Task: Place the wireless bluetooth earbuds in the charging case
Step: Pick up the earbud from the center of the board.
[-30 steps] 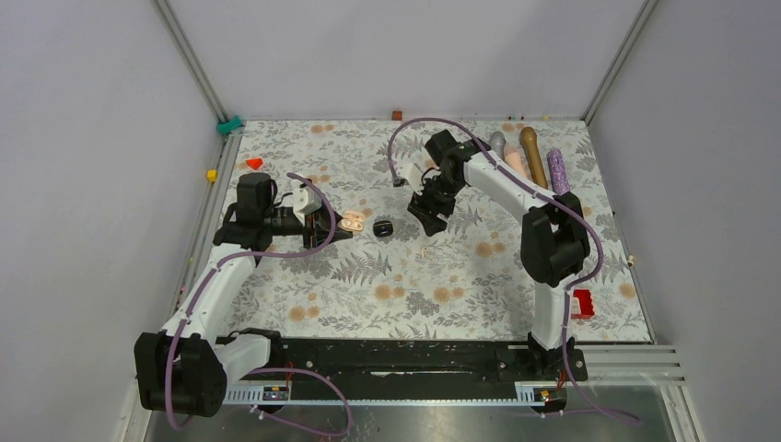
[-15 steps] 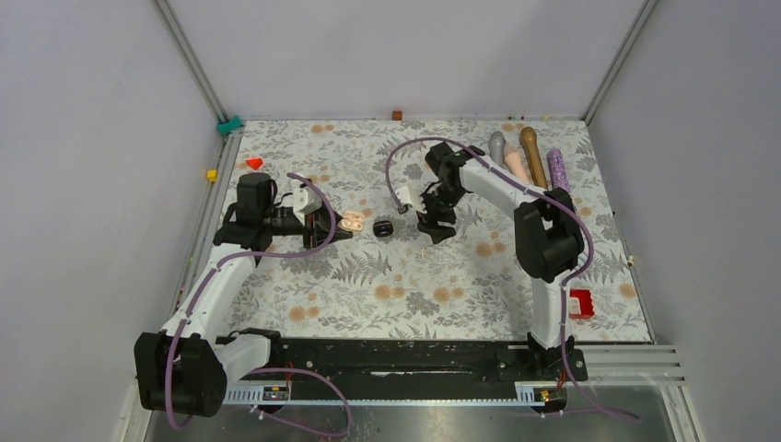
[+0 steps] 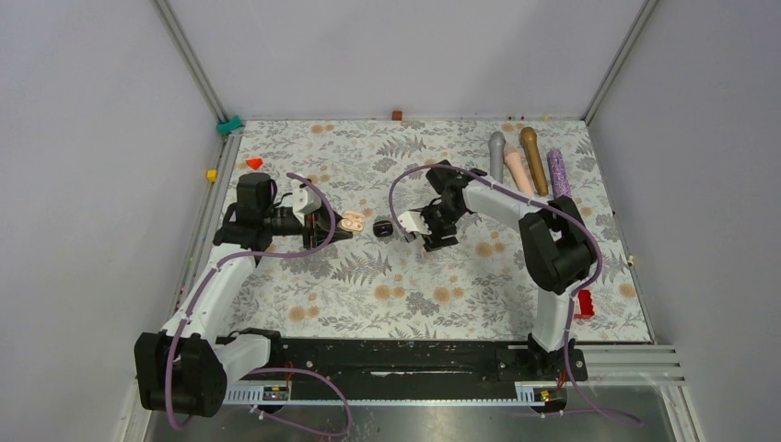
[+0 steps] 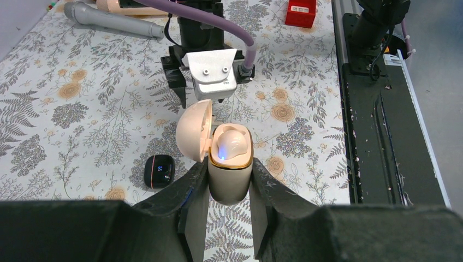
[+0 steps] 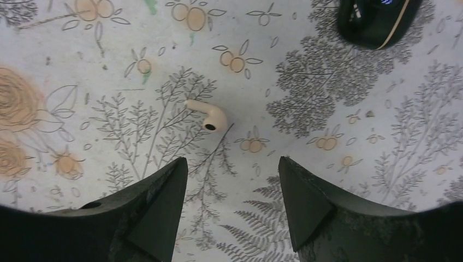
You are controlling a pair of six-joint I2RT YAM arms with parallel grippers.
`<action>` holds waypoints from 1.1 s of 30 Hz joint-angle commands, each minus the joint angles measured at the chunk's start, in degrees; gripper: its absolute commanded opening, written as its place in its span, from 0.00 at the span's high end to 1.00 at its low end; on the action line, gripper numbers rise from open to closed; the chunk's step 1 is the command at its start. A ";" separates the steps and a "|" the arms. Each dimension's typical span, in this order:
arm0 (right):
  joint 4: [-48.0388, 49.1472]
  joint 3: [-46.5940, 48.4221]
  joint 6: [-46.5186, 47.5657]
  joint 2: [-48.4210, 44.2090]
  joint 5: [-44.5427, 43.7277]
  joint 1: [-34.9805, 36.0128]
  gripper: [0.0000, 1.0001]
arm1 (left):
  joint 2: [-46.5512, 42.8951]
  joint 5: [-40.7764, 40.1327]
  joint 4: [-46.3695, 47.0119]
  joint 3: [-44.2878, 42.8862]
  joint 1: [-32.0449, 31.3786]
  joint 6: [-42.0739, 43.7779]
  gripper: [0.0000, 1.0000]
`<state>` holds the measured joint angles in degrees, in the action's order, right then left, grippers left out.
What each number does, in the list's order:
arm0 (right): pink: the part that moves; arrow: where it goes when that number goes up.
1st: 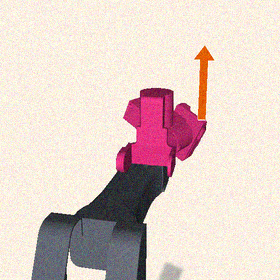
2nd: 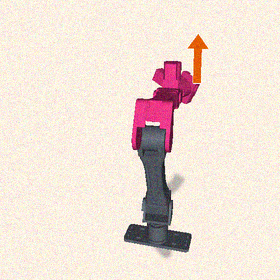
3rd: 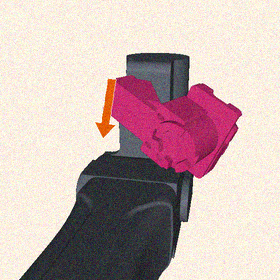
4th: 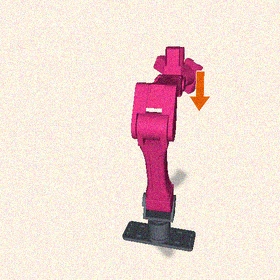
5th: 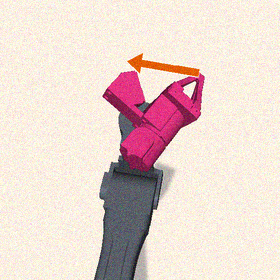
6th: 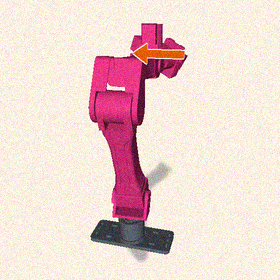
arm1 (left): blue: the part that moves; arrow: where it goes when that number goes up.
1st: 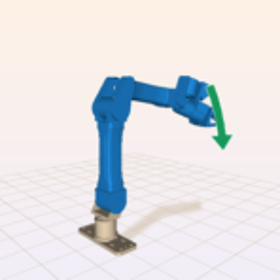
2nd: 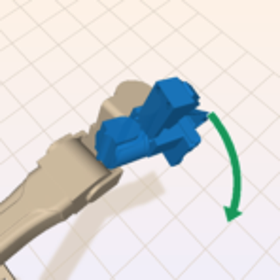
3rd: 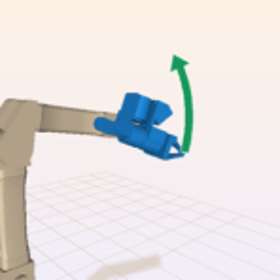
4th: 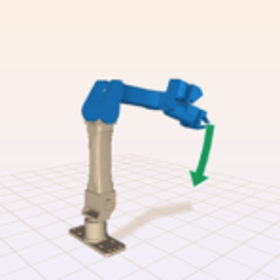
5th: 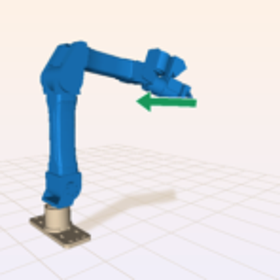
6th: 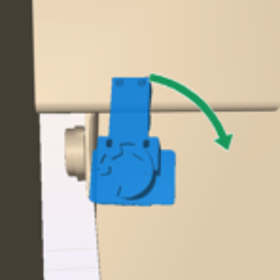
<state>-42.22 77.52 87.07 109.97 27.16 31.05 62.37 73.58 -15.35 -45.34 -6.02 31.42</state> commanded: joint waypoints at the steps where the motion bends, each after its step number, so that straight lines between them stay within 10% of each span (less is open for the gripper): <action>1: 4.37 0.23 3.41 -0.30 -1.71 1.26 0.32 | -0.33 2.88 2.31 -0.02 0.33 0.74 1.00; 33: -5.41 3.87 16.98 5.92 -1.82 4.46 0.59 | -0.13 2.60 -0.90 -0.99 0.40 3.16 1.00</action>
<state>-46.04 79.57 103.44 114.83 24.69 34.81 62.37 73.56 -17.12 -45.34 -5.98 33.15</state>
